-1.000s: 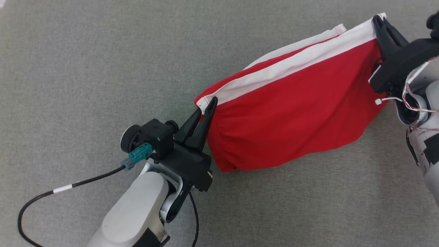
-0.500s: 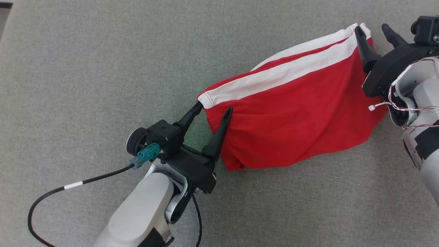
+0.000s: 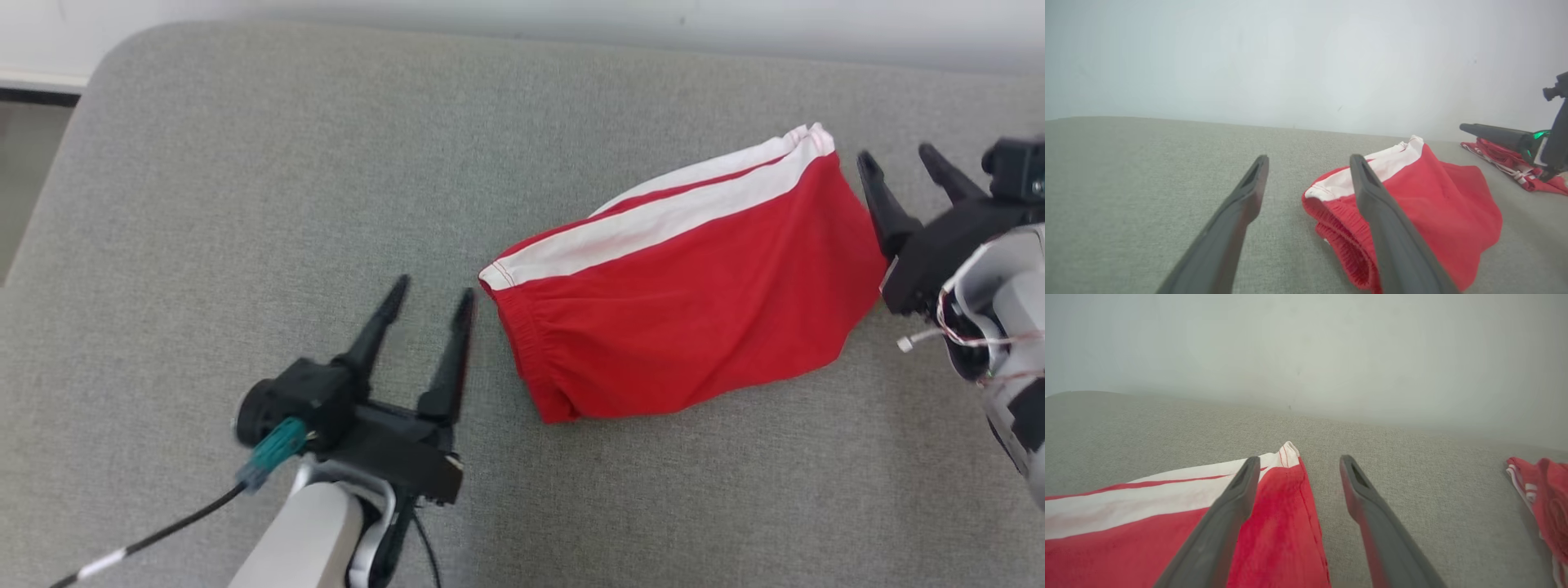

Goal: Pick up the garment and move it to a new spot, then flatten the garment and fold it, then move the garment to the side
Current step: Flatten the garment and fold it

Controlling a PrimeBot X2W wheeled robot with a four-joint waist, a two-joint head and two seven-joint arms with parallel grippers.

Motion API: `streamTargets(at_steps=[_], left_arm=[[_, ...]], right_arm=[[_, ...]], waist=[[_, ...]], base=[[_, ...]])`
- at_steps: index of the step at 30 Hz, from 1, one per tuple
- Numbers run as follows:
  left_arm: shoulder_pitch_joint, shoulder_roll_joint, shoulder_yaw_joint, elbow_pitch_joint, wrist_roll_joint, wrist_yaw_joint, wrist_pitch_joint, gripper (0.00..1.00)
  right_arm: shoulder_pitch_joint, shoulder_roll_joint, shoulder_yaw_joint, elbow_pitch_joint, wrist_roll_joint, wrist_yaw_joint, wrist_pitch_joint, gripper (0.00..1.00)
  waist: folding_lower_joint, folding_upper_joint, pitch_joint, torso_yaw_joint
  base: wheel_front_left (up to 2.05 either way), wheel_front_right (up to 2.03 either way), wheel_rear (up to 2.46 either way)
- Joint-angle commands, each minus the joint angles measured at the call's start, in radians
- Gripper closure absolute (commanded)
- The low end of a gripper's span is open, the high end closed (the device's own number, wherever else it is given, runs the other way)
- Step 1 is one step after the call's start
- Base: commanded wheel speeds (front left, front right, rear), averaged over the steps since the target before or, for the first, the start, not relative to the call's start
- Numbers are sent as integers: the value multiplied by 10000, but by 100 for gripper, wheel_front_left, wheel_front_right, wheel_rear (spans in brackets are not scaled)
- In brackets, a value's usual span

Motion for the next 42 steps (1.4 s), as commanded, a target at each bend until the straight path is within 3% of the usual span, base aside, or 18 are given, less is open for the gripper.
streamTargets(at_steps=[1, 8, 18, 26, 27, 29, 42], left_arm=[[396, 71, 350, -440, 293, 177, -30, 0], [1864, -131, 2090, -2199, 1402, 642, -28, 0], [2983, -580, 3390, -2731, 2329, 422, -30, 0], [3149, -796, 3747, -2650, 2578, 149, -30, 0], [3145, -809, 3747, -2641, 2598, 135, -30, 0], [3137, -828, 3756, -2622, 2622, 123, -30, 0], [3667, -829, 3935, -2337, 2847, -98, -30, 0]], right_arm=[[286, -175, 103, 30, 194, -29, 39, 0], [730, -360, 407, 313, 619, -29, 272, 0], [810, -292, 577, 1028, 977, -29, 525, 0], [701, -21, 802, 1522, 1263, -29, 1078, 0], [727, 22, 842, 1525, 1321, -27, 1175, 59], [758, 47, 891, 1537, 1435, -29, 1276, 100], [1961, -211, 1050, 509, 2300, -29, 307, 100]], waist=[[2, 0, -266, 41], [2, 0, -295, 136], [2, 0, -123, 445], [2, 0, 55, 644], [2, 0, 60, 652], [2, 0, 49, 647], [2, 0, -991, -71]], base=[[0, 0, 0], [0, 0, 0], [0, 0, 0], [0, 0, 0], [0, 0, 0], [0, 0, 0], [0, 0, 0]])
